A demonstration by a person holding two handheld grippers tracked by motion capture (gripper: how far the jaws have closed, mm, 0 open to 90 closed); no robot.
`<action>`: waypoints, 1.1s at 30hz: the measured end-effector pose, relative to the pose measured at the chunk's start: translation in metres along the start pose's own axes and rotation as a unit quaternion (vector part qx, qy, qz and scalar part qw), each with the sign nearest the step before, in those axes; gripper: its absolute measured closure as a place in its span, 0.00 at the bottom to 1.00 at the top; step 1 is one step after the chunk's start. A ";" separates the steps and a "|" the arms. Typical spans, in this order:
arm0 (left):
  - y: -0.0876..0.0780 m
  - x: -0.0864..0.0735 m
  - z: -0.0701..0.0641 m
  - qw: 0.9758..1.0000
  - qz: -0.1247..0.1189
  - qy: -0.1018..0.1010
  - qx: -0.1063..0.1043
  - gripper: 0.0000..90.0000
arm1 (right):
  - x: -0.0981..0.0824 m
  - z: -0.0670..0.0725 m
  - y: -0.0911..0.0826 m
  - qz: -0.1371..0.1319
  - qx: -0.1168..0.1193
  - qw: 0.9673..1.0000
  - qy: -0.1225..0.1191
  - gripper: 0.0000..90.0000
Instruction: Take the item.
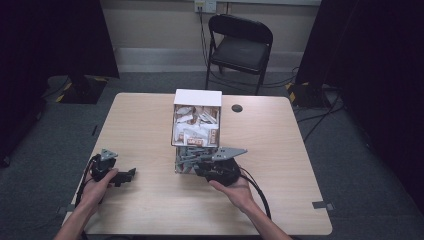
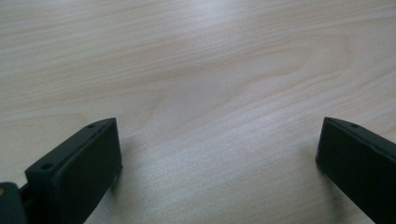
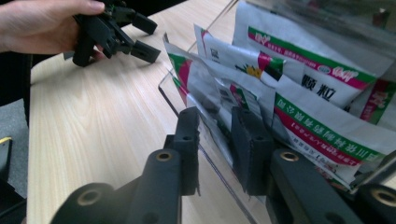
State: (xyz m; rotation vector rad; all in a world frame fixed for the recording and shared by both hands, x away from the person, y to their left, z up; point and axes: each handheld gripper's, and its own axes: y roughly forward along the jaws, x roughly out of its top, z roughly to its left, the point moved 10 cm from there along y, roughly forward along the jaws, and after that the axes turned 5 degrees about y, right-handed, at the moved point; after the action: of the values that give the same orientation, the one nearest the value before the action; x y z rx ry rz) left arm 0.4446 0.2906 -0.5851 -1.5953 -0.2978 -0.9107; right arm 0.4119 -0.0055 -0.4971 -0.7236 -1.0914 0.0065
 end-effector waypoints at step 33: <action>0.000 0.000 0.000 1.000 -0.001 -0.002 0.000 0.00 | 0.003 -0.006 0.004 -0.007 0.010 1.000 0.000 0.99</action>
State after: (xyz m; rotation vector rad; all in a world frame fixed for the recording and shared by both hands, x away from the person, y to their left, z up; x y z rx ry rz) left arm 0.4449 0.2904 -0.5850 -1.5960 -0.3027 -0.9104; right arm 0.4197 -0.0044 -0.4988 -0.6973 -1.0957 0.0057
